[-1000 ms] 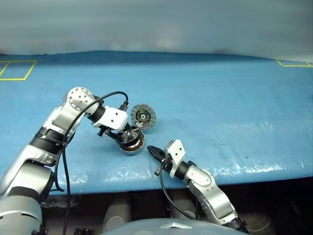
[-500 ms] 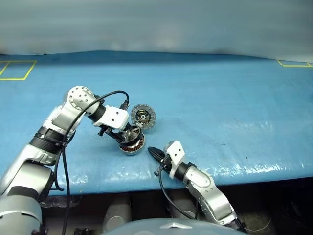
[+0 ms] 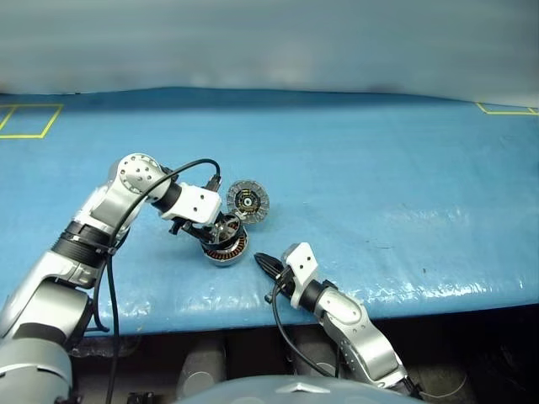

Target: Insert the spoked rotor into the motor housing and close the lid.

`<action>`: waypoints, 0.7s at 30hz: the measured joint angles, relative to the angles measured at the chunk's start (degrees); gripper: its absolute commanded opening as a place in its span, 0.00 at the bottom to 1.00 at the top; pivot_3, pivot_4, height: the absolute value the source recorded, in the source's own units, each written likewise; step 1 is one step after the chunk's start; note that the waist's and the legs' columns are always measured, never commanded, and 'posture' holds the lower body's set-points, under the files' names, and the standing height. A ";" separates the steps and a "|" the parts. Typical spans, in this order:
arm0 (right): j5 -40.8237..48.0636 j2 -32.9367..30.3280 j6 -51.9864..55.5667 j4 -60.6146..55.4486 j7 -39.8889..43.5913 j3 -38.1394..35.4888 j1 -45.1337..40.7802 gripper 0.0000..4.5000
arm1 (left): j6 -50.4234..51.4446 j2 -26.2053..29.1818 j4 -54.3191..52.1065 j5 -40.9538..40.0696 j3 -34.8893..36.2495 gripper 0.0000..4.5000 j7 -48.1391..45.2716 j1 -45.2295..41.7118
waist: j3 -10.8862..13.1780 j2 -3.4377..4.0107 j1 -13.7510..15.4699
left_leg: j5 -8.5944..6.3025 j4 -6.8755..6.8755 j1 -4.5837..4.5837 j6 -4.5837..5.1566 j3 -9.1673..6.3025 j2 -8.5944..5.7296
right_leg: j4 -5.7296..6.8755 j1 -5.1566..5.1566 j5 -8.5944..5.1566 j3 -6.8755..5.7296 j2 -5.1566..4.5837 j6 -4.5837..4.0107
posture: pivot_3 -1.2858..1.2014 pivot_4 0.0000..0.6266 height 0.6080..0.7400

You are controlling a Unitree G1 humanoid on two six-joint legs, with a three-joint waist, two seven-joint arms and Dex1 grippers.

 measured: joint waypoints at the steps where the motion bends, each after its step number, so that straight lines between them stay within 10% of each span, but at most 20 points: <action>1: -0.02 0.00 0.00 0.04 0.00 0.02 -0.02 0.00 | 0.02 0.00 -0.01 0.00 -0.03 0.38 0.02 0.16 | 0.00 0.00 0.00 | 0.00 0.00 0.00 0.00 0.00 0.00 | 0.00 0.00 0.00 0.00 0.00 0.00 | 0.52 0.24 1.00; 21: -0.80 0.59 -0.29 1.25 -0.51 -0.22 -0.11 0.00 | 0.29 0.59 -1.24 0.00 0.04 0.38 0.13 0.94 | 0.00 0.00 -0.05 | 0.00 -0.05 0.01 0.00 0.00 0.01 | -0.02 0.00 -0.01 0.00 0.00 -0.02 | 0.52 0.24 1.00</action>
